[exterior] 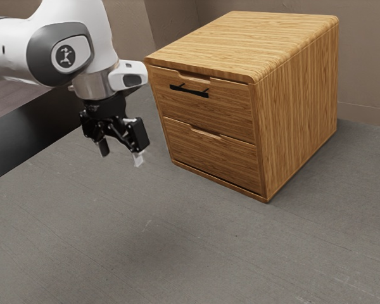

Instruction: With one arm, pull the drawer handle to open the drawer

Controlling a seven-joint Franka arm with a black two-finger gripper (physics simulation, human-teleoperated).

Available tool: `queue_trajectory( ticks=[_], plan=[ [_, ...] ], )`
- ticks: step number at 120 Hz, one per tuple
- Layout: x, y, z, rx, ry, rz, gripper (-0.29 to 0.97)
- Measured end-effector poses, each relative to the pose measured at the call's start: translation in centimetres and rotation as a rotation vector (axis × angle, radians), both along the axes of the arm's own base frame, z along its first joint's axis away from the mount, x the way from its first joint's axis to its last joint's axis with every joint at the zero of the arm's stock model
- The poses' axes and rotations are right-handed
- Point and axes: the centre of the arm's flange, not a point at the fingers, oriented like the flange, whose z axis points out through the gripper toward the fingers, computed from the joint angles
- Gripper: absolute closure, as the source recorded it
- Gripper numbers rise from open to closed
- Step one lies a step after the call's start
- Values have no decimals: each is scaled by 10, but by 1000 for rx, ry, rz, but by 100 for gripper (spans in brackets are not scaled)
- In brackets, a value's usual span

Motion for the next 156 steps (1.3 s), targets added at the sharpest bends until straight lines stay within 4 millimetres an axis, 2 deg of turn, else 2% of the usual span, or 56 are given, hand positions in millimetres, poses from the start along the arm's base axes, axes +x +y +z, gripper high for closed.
queue_trajectory(
  ticks=[38, 40, 44, 49, 53, 58, 64, 79, 95, 111, 122, 136, 156],
  plan=[
    [-3, 27, 0, -44, -10, 52, 0],
    [-4, 28, 4, -48, -19, 55, 0],
    [-15, 29, 32, -52, -71, 56, 0],
    [-36, 30, 70, -59, -142, 65, 0],
    [-52, 37, 92, -64, -185, 100, 0],
    [-67, 48, 107, -69, -214, 167, 0],
    [-73, 51, 114, -75, -225, 244, 0],
    [-66, 69, 102, -56, -207, 510, 0],
    [-44, 103, 75, -35, -209, 792, 0],
    [-35, 118, 71, -46, -269, 994, 0],
    [-23, 111, 70, -77, -310, 1079, 0],
    [18, 97, 38, -119, -309, 1159, 0],
    [44, 47, 40, -190, -365, 1190, 0]
  ],
)
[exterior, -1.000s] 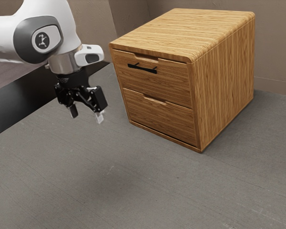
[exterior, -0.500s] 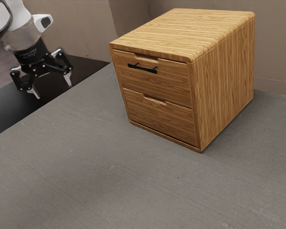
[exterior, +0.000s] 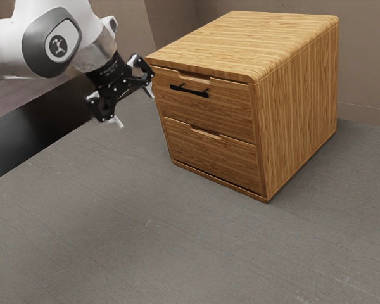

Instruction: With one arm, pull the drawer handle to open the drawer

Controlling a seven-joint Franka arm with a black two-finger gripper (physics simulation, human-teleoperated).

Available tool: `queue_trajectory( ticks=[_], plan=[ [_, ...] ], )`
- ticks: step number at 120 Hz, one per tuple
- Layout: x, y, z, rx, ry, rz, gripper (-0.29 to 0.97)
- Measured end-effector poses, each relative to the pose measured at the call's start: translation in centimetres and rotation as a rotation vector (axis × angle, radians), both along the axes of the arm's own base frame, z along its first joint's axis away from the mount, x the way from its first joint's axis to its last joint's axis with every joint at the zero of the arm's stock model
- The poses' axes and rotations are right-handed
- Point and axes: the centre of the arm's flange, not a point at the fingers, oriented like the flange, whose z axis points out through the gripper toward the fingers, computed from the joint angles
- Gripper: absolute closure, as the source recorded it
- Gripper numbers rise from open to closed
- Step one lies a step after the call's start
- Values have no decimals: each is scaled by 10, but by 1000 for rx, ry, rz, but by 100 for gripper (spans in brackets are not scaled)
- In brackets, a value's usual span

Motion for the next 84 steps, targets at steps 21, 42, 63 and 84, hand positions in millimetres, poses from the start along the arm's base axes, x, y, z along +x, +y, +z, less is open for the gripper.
queue_trajectory(
  ticks=[21, 42, 63, 84],
  plan=[
    [3, 17, 10, -25, -70, 123, 0],
    [2, 33, 13, -56, -107, 240, 0],
    [10, 18, 9, -88, -114, 295, 0],
    [15, 9, 8, -115, -127, 343, 0]
  ],
)
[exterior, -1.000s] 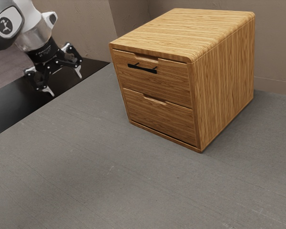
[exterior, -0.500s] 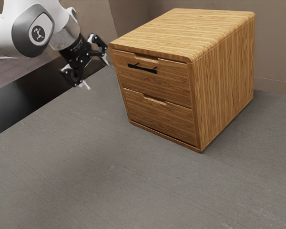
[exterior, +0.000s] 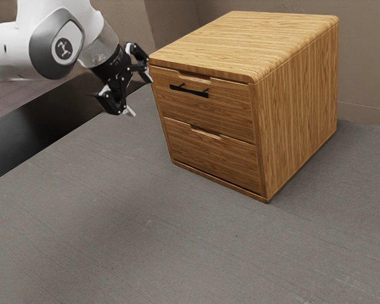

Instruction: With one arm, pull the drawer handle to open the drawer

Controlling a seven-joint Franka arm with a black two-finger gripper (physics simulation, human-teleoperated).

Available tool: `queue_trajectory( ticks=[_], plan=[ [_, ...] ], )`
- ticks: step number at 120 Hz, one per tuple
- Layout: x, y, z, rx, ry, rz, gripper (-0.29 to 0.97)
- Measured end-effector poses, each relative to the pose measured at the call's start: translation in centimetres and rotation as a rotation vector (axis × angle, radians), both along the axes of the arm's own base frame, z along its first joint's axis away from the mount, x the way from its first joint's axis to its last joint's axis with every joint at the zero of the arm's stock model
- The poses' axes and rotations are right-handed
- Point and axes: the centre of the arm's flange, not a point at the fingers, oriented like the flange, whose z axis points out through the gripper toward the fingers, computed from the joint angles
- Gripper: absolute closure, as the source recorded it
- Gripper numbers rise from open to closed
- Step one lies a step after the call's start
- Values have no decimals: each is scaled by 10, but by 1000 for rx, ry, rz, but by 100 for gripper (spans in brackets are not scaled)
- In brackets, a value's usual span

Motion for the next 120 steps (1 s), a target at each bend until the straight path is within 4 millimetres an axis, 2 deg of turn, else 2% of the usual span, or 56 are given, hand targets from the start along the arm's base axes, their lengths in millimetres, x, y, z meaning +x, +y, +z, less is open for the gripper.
queue_trajectory(
  ticks=[37, 77, 98, 108, 120],
  plan=[
    [13, -30, -8, -31, -11, 26, 0],
    [19, -34, -11, -50, -21, 68, 0],
    [29, -47, 0, -51, -53, 61, 0],
    [38, -54, -3, -52, -56, 54, 0],
    [46, -49, -11, -53, -48, 68, 0]
  ],
)
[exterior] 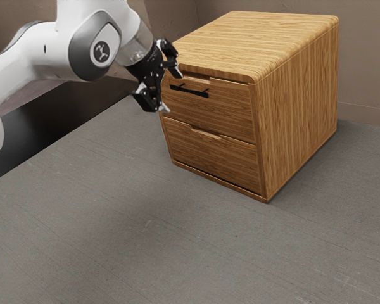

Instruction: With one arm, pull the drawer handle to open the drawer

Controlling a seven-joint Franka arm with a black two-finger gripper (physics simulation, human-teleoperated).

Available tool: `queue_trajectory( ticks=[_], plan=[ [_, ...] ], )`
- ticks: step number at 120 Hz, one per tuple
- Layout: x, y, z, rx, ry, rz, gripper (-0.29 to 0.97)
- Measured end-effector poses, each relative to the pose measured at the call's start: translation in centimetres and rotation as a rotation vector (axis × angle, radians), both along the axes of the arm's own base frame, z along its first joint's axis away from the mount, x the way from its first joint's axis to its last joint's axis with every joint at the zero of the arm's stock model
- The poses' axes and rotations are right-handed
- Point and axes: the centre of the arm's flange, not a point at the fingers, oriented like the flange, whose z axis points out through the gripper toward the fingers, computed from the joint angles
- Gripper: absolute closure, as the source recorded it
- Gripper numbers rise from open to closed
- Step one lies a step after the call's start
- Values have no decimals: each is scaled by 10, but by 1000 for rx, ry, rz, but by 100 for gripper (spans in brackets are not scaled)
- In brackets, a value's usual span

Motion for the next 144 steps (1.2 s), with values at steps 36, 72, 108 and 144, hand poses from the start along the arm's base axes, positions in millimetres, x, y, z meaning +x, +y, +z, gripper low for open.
queue_trajectory(
  ticks=[36, 72, 108, 144],
  plan=[
    [6, 2, -7, -5, 7, 16, 0],
    [19, -8, -15, -7, 10, 8, 0],
    [17, -18, -20, -13, 23, 4, 3],
    [13, -24, -23, -23, 36, 9, 16]
  ],
)
